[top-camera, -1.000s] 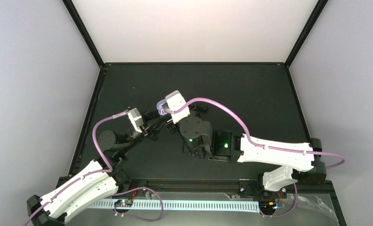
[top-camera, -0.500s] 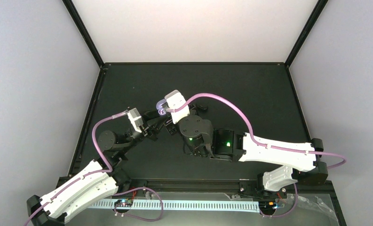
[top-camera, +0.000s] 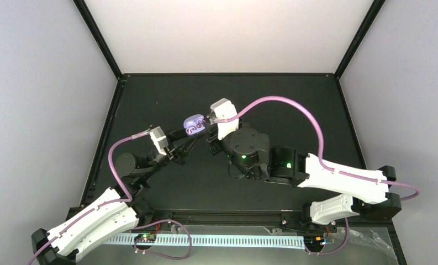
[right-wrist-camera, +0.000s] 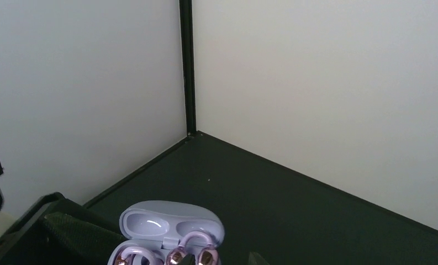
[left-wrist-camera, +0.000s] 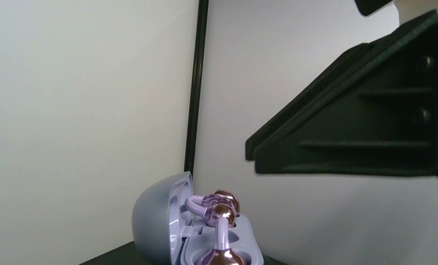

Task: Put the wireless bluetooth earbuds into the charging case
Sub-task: Place the earbud in the charging case.

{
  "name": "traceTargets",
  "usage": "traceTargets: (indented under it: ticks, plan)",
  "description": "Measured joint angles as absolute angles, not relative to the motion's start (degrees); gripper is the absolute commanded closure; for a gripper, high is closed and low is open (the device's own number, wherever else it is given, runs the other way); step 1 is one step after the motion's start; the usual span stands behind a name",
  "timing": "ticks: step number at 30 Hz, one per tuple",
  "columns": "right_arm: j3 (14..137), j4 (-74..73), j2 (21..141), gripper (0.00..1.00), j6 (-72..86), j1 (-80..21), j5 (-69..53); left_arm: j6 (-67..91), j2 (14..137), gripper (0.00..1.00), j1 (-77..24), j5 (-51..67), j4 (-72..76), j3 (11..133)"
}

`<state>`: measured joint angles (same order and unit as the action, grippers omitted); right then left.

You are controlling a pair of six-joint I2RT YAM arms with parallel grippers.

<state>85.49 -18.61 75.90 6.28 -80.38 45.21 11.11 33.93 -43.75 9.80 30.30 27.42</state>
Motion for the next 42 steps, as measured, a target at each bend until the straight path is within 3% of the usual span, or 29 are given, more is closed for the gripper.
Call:
traceTargets:
  ticks: [7, 13, 24, 31, 42]
  plan:
    - [85.49, -21.63, 71.40, 0.71, 11.73, -76.62, 39.03, 11.49, 34.61, 0.98, -43.75, 9.78, 30.28, 27.42]
    - [82.46, -23.22, 67.11, 0.64, 17.08, -67.70, 24.36, 12.62, 34.63, 0.98, -43.75, 12.34, 30.44, 27.42]
    - [75.96, -27.79, 54.59, 0.62, 22.00, -57.36, -1.34, 18.06, 40.47, 0.98, -43.75, 31.53, 34.81, 27.66]
    - [72.27, -32.25, 51.33, 0.61, 22.00, -57.08, -6.48, 23.46, 44.45, 0.98, -43.77, 40.62, 40.73, 27.73]
    - [69.60, -34.85, 51.48, 0.61, 21.67, -56.95, -9.82, 25.98, 45.39, 0.98, -43.99, 45.17, 42.06, 28.16]
